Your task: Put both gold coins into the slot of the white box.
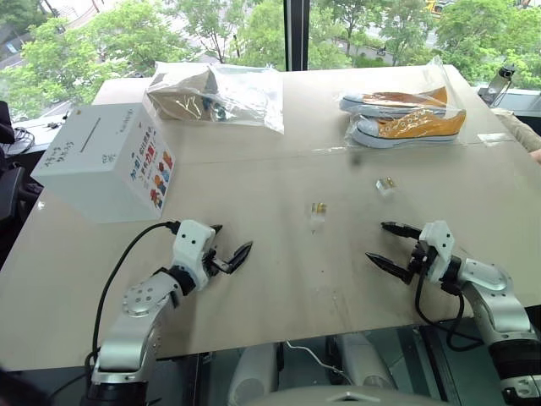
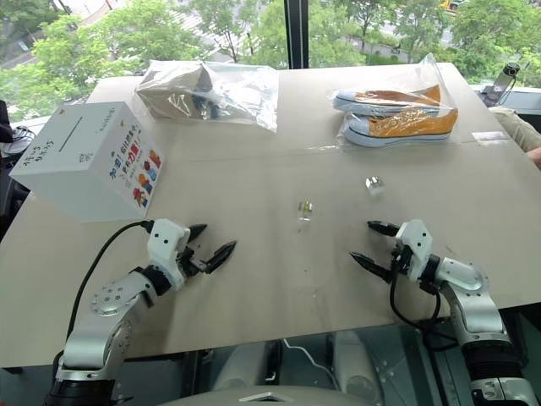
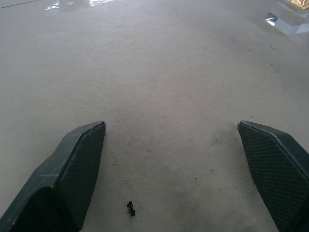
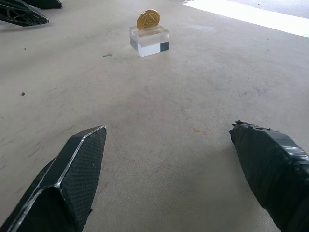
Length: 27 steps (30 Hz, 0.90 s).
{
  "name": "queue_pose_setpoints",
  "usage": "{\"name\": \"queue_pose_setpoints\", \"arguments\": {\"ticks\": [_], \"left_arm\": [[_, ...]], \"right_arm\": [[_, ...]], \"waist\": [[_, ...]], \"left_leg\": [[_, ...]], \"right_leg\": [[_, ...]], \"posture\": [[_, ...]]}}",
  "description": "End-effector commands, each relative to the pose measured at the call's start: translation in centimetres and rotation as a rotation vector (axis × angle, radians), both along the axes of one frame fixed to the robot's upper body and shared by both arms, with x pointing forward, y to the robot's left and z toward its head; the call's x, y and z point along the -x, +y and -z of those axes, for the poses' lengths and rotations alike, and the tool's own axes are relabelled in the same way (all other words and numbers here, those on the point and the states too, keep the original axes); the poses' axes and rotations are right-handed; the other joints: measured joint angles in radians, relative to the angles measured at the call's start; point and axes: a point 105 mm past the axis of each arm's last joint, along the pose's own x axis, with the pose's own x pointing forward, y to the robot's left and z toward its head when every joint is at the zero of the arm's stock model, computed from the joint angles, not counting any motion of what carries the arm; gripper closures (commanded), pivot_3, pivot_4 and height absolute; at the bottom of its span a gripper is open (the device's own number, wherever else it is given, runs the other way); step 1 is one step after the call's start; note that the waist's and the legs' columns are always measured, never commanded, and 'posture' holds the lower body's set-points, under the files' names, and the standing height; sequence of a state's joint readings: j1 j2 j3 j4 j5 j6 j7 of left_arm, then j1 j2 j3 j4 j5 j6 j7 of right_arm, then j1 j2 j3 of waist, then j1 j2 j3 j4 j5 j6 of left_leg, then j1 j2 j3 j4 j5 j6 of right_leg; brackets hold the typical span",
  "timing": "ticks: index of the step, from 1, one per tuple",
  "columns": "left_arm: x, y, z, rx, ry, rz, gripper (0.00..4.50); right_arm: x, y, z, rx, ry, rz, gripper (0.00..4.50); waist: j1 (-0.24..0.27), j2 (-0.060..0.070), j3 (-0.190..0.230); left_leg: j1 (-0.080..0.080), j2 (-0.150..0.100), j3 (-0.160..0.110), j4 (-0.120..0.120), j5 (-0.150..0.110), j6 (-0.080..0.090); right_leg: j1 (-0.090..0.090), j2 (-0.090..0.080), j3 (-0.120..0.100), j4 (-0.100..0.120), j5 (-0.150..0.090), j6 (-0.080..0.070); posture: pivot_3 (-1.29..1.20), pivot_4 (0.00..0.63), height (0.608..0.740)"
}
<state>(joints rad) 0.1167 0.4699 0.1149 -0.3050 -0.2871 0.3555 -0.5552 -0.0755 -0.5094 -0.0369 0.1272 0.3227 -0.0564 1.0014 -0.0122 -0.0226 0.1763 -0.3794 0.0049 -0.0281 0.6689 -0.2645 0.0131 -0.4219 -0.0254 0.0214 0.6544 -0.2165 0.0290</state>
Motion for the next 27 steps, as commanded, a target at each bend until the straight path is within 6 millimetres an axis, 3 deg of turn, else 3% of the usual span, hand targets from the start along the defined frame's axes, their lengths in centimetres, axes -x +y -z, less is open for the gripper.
{"name": "queue_pose_setpoints", "arguments": {"ticks": [1,19,22,27], "left_arm": [[0.1,-0.4,-1.2,-0.016,-0.058,0.019,0.06],[0.4,-0.6,-1.1,-0.003,-0.064,0.018,0.06],[0.4,-0.5,-1.2,-0.006,-0.066,0.017,0.06],[0.6,-1.8,-3.3,0.043,-0.129,0.108,0.06]], "right_arm": [[-0.3,0.1,-1.1,-0.005,-0.053,-0.007,0.0],[-0.6,-0.5,-1.5,-0.003,-0.066,0.023,0.0],[-1.0,-0.6,-2.3,-0.032,-0.09,0.045,0.0],[-3.6,-1.1,-5.7,-0.168,-0.205,0.216,0.0]], "waist": [[0.0,0.0,0.0],[0.0,0.0,0.0],[0.0,0.0,0.0],[-0.003,0.0,0.0]], "left_leg": [[0.0,0.0,0.0,0.0,0.0,0.0],[0.0,0.0,0.0,0.0,0.0,0.0],[0.0,0.0,0.0,0.0,0.0,0.0],[0.0,0.0,0.0,0.0,0.0,0.0]], "right_leg": [[0.0,0.0,0.0,0.0,0.0,0.0],[0.0,0.0,0.0,0.0,0.0,0.0],[0.0,0.0,0.0,0.0,0.0,0.0],[0.0,0.0,0.0,0.0,0.0,0.0]], "posture": [[0.0,0.15,0.74],[0.0,0.15,0.74],[0.0,0.15,0.74],[0.0,0.15,0.74]]}}
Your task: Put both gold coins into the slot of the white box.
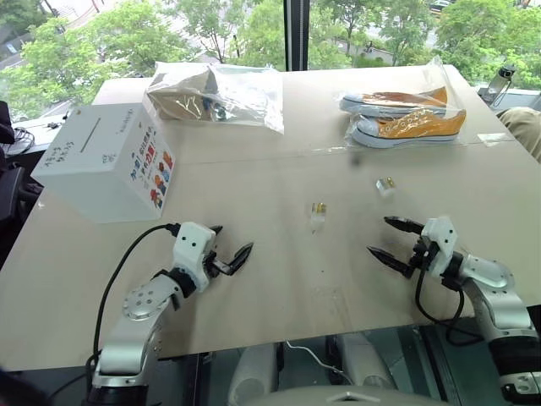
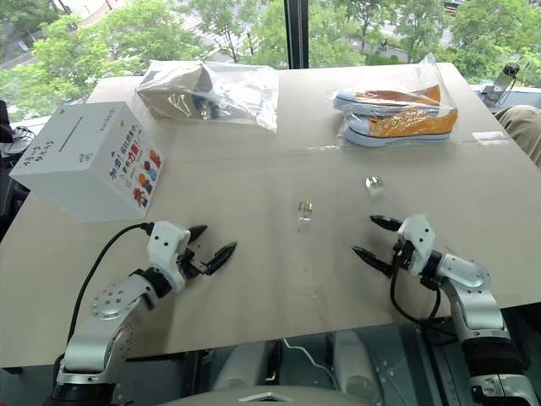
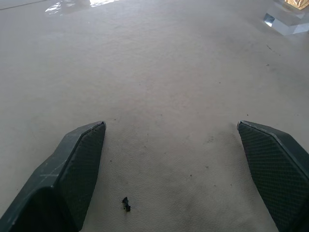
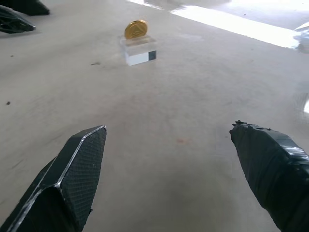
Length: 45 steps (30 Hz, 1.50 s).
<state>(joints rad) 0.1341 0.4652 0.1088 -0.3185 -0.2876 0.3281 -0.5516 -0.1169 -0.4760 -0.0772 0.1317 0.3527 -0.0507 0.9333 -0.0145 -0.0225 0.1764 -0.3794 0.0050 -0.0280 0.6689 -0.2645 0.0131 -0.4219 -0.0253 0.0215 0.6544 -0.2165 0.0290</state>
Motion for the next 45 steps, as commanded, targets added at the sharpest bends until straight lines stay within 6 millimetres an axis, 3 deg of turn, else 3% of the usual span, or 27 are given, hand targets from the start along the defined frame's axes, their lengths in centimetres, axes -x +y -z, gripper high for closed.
{"name": "queue_pose_setpoints", "arguments": {"ticks": [1,7,12,27,37,45], "left_arm": [[0.5,-1.8,-3.6,0.055,-0.12,0.124,0.06],[0.6,-2.7,-5.4,0.087,-0.165,0.208,0.06],[1.0,-3.9,-6.2,0.074,-0.17,0.281,0.06],[2.3,-5.3,-7.4,0.06,-0.183,0.394,0.06],[2.8,-6.2,-8.2,0.101,-0.198,0.464,0.0],[2.9,-6.5,-8.4,0.099,-0.208,0.468,0.0]], "right_arm": [[-2.6,-0.8,-4.4,-0.098,-0.157,0.164,0.0],[-5.6,-1.8,-5.2,-0.083,-0.172,0.346,0.0],[-7.1,-1.9,-3.8,-0.019,-0.075,0.416,0.0],[-7.6,-1.4,-3.0,-0.043,-0.024,0.42,0.0],[-7.8,-1.5,-3.0,-0.04,-0.029,0.433,4.42],[-8.1,-1.7,-3.0,-0.033,-0.035,0.45,4.42]], "waist": [[-0.001,0.0,0.0],[0.003,0.001,0.0],[0.0,0.001,0.001],[-0.001,0.002,0.001],[-0.001,0.002,0.001],[-0.002,0.002,0.001]], "left_leg": [[0.0,0.0,0.0,0.0,0.0,0.0],[0.0,0.0,0.0,0.0,0.0,0.0],[-0.001,-0.001,0.0,-0.001,0.0,0.001],[-0.001,0.0,0.001,-0.001,-0.001,0.001],[-0.001,0.0,0.001,-0.001,-0.001,0.001],[-0.001,0.0,0.001,-0.001,-0.001,0.001]], "right_leg": [[0.0,0.0,0.0,0.0,0.0,0.0],[0.0,0.0,-0.001,0.0,0.002,-0.003],[0.0,0.0,0.0,-0.001,0.002,-0.003],[0.0,0.001,0.001,-0.002,0.002,-0.003],[0.0,0.001,0.001,-0.002,0.002,-0.003],[0.0,0.001,0.001,-0.002,0.002,-0.003]], "posture": [[0.0,0.15,0.74],[0.0,0.15,0.74],[0.0,0.15,0.74],[0.0,0.15,0.74],[0.0,0.15,0.74],[0.0,0.15,0.74]]}}
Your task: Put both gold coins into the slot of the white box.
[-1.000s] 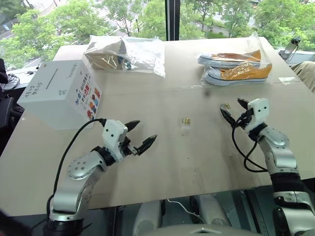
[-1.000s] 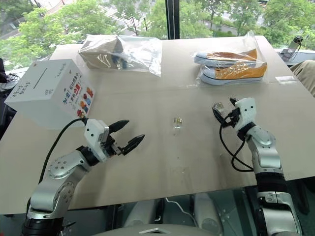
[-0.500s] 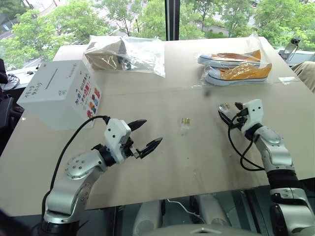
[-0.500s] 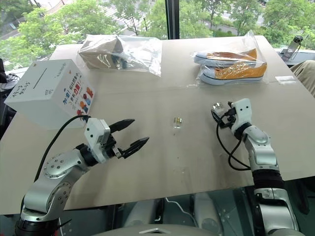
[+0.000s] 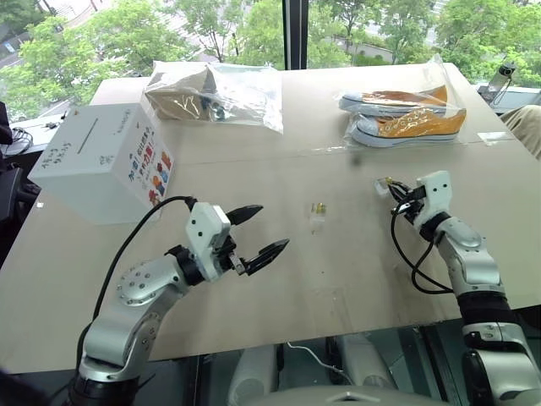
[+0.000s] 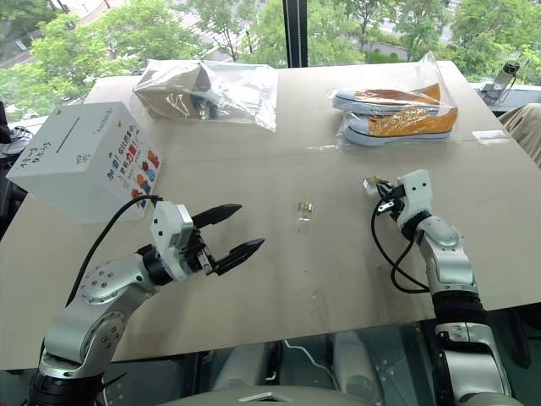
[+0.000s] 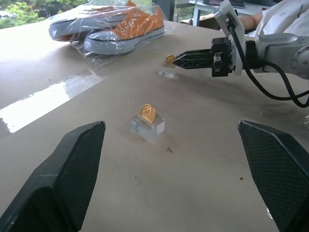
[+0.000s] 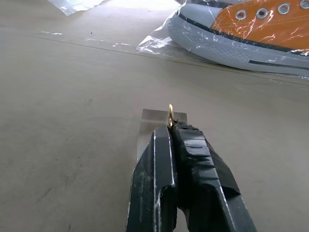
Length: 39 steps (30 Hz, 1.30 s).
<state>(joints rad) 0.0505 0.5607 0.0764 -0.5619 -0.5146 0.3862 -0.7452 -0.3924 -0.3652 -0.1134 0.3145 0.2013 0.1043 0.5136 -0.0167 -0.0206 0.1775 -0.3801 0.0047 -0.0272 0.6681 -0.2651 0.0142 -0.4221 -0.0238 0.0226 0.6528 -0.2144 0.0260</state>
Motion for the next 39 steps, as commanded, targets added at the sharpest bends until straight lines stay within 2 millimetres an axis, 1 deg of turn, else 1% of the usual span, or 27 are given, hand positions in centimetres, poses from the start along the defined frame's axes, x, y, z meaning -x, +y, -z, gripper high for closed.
{"name": "queue_pose_setpoints", "arguments": {"ticks": [1,4,7,8,10,11,12,13,14,15,17,20,23,25,27,32,39], "left_arm": [[0.4,-0.5,-1.2,0.007,-0.052,0.027,0.0],[0.3,-0.4,-1.3,0.021,-0.052,0.009,0.0],[-1.5,-0.1,-1.2,0.068,0.022,-0.133,0.0],[-1.6,-0.3,-1.5,0.095,0.037,-0.14,0.0],[-1.6,-0.9,-2.4,0.169,0.052,-0.124,0.0],[-1.3,-1.5,-3.6,0.251,0.053,-0.083,0.0],[-1.1,-1.8,-4.5,0.305,0.055,-0.054,0.0],[-0.9,-2.0,-5.2,0.356,0.065,-0.021,0.0],[-0.1,-2.5,-5.9,0.416,0.091,0.06,0.0],[0.5,-2.7,-6.3,0.45,0.112,0.113,0.0],[1.4,-3.0,-7.6,0.549,0.144,0.208,0.0],[1.4,-2.9,-8.4,0.633,0.165,0.237,0.0],[1.4,-2.8,-9.0,0.702,0.178,0.261,0.0],[1.1,-2.5,-9.7,0.848,0.201,0.289,0.0],[0.7,-2.5,-9.8,0.932,0.225,0.3,0.0],[0.5,-3.2,-9.9,0.987,0.252,0.33,0.0],[0.8,-4.3,-9.7,0.986,0.287,0.377,0.0]], "right_arm": [[-0.3,-0.1,-1.4,-0.005,-0.056,0.006,4.42],[-0.4,-0.1,-1.8,-0.017,-0.073,0.002,4.42],[-0.5,0.1,-3.3,-0.085,-0.115,-0.007,4.42],[-0.4,0.5,-3.8,-0.112,-0.129,-0.028,4.42],[0.1,1.6,-4.7,-0.179,-0.143,-0.102,4.42],[0.8,3.0,-5.6,-0.265,-0.134,-0.19,4.42],[1.5,4.0,-6.3,-0.325,-0.126,-0.255,4.42],[2.1,4.9,-6.8,-0.372,-0.121,-0.321,4.42],[2.9,6.0,-7.4,-0.413,-0.101,-0.395,4.42],[3.4,6.6,-7.7,-0.434,-0.085,-0.438,4.42],[5.0,8.4,-9.2,-0.531,-0.051,-0.578,4.42],[6.9,10.0,-10.9,-0.628,-0.02,-0.719,4.42],[8.2,10.9,-12.0,-0.687,0.002,-0.808,4.42],[9.4,11.9,-13.0,-0.745,0.019,-0.892,4.42],[10.0,12.4,-13.6,-0.783,0.028,-0.935,4.42],[11.2,13.1,-14.5,-0.819,0.047,-1.013,4.42],[12.7,13.7,-15.3,-0.821,0.067,-1.11,4.42]], "waist": [[0.0,0.0,0.0],[0.0,0.0,0.0],[0.001,0.0,0.0],[0.001,0.0,0.0],[0.001,0.0,0.0],[0.0,0.0,0.0],[0.0,0.0,0.0],[-0.001,0.0,0.0],[-0.001,0.0,0.0],[-0.001,0.0,0.0],[0.001,0.001,0.0],[0.002,0.001,0.0],[0.003,0.0,0.0],[0.003,0.0,0.0],[0.003,0.0,0.0],[0.003,0.0,0.0],[0.002,0.0,0.0]], "left_leg": [[0.0,0.0,0.0,0.0,0.0,0.0],[0.0,0.0,0.0,0.0,0.0,0.0],[0.0,0.0,0.0,0.0,0.0,0.0],[0.0,0.0,-0.001,0.0,0.0,0.0],[0.0,0.0,-0.001,0.0,0.0,0.0],[0.0,0.0,-0.001,0.0,0.0,0.0],[-0.001,0.0,-0.001,0.0,0.0,0.0],[-0.001,0.0,-0.001,0.0,0.0,0.0],[-0.001,0.001,-0.002,0.0,0.0,0.0],[-0.001,0.001,-0.003,0.0,0.0,0.0],[-0.001,0.001,-0.004,0.0,0.0,0.0],[-0.001,0.001,-0.005,0.0,0.0,0.0],[-0.002,0.0,-0.005,0.0,0.0,0.0],[-0.002,0.0,-0.004,0.001,0.0,0.0],[-0.002,0.0,-0.004,0.001,0.0,0.0],[-0.003,0.0,-0.005,0.0,0.0,0.0],[-0.003,0.0,-0.005,0.0,0.0,0.001]], "right_leg": [[0.0,0.0,0.0,0.0,0.0,0.0],[0.0,0.0,0.0,0.0,0.0,0.0],[0.0,0.0,0.0,0.0,0.0,0.0],[0.0,0.0,0.0,0.0,0.002,0.004],[0.0,0.0,0.0,0.0,0.002,0.005],[0.0,0.0,0.0,0.0,0.002,0.004],[0.0,0.0,-0.001,0.0,0.002,0.004],[0.0,0.0,-0.001,0.0,0.003,0.004],[0.0,0.0,-0.001,0.0,0.003,0.004],[0.0,0.0,-0.001,0.0,0.003,0.003],[0.0,0.0,-0.001,0.0,0.003,0.003],[0.0,0.0,-0.003,0.0,0.003,0.003],[0.001,0.001,-0.003,-0.001,0.002,0.003],[0.001,0.001,-0.003,-0.002,0.002,0.003],[0.001,0.0,-0.003,-0.003,0.002,0.003],[0.001,0.001,-0.004,-0.004,0.002,0.003],[0.001,0.002,-0.004,-0.006,0.002,0.003]], "posture": [[0.0,0.15,0.74],[0.0,0.15,0.74],[0.0,0.15,0.74],[0.0,0.15,0.74],[0.0,0.15,0.74],[0.0,0.15,0.74],[0.0,0.15,0.74],[0.0,0.15,0.74],[0.0,0.15,0.74],[0.0,0.15,0.74],[0.0,0.15,0.74],[0.0,0.15,0.74],[0.0,0.15,0.74],[0.0,0.15,0.74],[0.0,0.15,0.74],[0.0,0.15,0.74],[0.0,0.15,0.74]]}}
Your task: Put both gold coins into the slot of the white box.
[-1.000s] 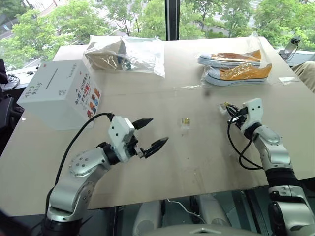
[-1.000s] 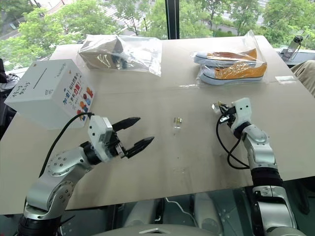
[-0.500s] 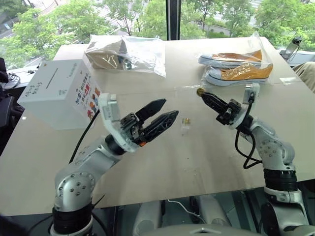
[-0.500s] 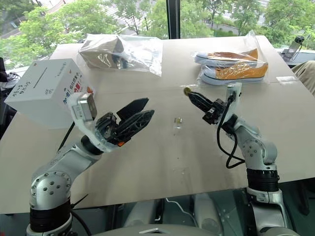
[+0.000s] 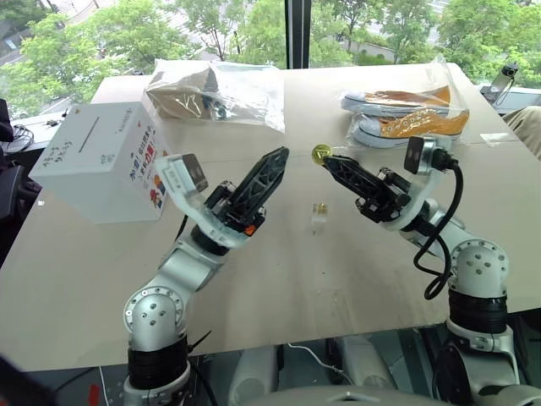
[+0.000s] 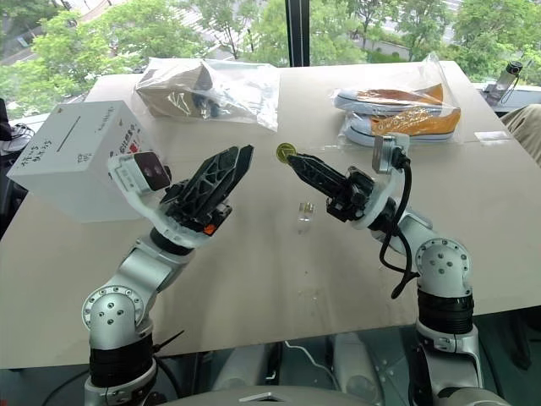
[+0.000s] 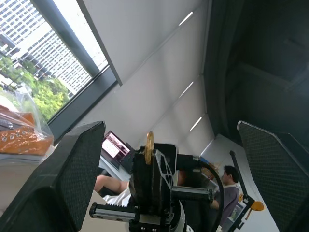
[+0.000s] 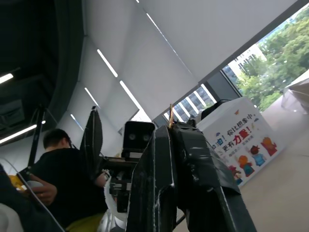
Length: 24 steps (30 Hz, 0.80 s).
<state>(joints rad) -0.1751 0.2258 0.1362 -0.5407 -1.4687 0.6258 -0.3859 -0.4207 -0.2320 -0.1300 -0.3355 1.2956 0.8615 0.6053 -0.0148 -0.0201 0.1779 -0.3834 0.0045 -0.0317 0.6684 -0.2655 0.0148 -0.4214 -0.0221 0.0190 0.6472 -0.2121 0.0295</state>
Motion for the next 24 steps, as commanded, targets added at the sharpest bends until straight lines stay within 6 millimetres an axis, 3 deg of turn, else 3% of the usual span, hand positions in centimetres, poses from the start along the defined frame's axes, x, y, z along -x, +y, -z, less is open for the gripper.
{"name": "queue_pose_setpoints", "arguments": {"ticks": [1,5,7,9,14,16,24], "left_arm": [[0.8,-0.7,-0.6,0.011,-0.024,0.044,0.0],[1.0,-0.9,-0.5,0.002,-0.014,0.064,0.0],[1.1,-1.0,-0.5,0.002,-0.015,0.071,0.54],[1.2,-1.1,-0.4,-0.001,-0.014,0.082,1.26],[1.3,-1.2,-0.3,-0.011,-0.014,0.104,3.75],[1.4,-1.3,-0.2,-0.021,-0.012,0.113,4.49],[1.6,-1.8,0.3,-0.052,-0.009,0.144,4.49]], "right_arm": [[1.4,0.5,-1.4,-0.014,-0.065,-0.059,4.42],[1.6,0.7,-1.3,-0.008,-0.073,-0.067,4.42],[1.6,0.8,-1.3,-0.006,-0.076,-0.067,4.5],[1.7,0.8,-1.3,-0.003,-0.079,-0.069,4.5],[2.0,0.9,-1.3,0.001,-0.087,-0.078,4.5],[2.0,1.0,-1.3,0.004,-0.089,-0.081,4.5],[2.1,1.1,-1.3,0.023,-0.099,-0.088,4.5]], "waist": [[0.0,0.0,0.0],[0.0,0.0,0.0],[0.0,0.0,0.0],[0.0,0.0,0.0],[0.0,0.0,0.0],[0.0,0.0,0.0],[0.0,0.0,0.0]], "left_leg": [[0.0,0.0,0.0,0.0,0.0,0.0],[0.0,0.0,0.0,0.0,0.0,0.0],[0.0,0.0,0.0,0.0,0.0,0.0],[0.0,0.0,0.0,0.0,0.0,0.0],[0.0,0.0,0.0,0.0,0.0,0.0],[0.0,0.0,0.0,0.0,0.0,0.0],[-0.001,0.0,0.0,-0.001,0.0,0.001]], "right_leg": [[0.0,0.0,0.0,0.0,0.0,0.0],[0.0,0.0,0.0,0.0,0.0,0.0],[0.0,0.0,0.0,0.0,0.0,0.0],[0.0,0.0,0.0,-0.001,0.0,0.001],[0.0,0.0,0.0,-0.001,-0.001,0.001],[0.0,0.0,0.0,-0.001,-0.001,0.001],[0.0,0.001,0.0,-0.002,-0.001,0.001]], "posture": [[0.0,0.15,0.74],[0.0,0.15,0.74],[0.0,0.15,0.74],[0.0,0.15,0.74],[0.0,0.15,0.74],[0.0,0.15,0.74],[0.0,0.15,0.74]]}}
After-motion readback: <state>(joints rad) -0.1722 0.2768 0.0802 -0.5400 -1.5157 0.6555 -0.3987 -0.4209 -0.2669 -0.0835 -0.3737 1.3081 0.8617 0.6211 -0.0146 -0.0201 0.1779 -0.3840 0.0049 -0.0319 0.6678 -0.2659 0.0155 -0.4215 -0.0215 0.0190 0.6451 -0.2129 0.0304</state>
